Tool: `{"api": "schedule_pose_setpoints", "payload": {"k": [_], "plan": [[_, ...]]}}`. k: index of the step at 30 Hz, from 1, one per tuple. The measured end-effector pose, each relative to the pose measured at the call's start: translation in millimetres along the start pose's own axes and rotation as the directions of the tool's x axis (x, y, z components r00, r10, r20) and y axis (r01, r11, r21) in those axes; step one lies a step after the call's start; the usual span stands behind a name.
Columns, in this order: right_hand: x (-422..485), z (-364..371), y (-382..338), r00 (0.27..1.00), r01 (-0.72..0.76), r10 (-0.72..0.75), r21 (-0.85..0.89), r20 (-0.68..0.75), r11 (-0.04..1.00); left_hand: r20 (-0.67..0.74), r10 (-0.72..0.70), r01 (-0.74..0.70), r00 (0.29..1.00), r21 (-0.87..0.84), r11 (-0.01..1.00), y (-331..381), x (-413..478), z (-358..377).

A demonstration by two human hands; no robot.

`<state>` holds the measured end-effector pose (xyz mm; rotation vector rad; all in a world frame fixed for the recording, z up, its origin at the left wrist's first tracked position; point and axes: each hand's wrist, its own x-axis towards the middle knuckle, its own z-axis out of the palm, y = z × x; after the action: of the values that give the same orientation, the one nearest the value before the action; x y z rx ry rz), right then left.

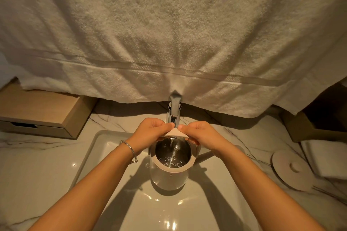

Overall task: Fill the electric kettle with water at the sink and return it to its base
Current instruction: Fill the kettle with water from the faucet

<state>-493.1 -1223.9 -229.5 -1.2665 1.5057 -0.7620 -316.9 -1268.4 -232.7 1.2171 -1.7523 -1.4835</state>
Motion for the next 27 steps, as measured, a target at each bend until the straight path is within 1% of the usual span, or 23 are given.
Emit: {"api": "schedule_pose_setpoints", "payload": {"k": [8, 18, 27], "plan": [[-1.8, -0.9, 0.2, 1.0, -0.002, 0.001, 0.01, 0.006, 1.0, 0.016, 0.003, -0.003, 1.0, -0.011, 1.0, -1.1, 0.5, 0.0], [-3.7, 0.6, -0.9, 1.0, -0.01, 0.01, -0.014, 0.007, 1.0, 0.011, 0.006, -0.006, 1.0, 0.008, 1.0, -1.7, -0.9, -0.3], [-4.9, -0.2, -3.5, 1.0, -0.019, 0.019, 0.007, 0.0, 1.0, 0.0, 0.003, -0.003, 1.0, 0.02, 1.0, 2.5, -1.4, 0.7]]}}
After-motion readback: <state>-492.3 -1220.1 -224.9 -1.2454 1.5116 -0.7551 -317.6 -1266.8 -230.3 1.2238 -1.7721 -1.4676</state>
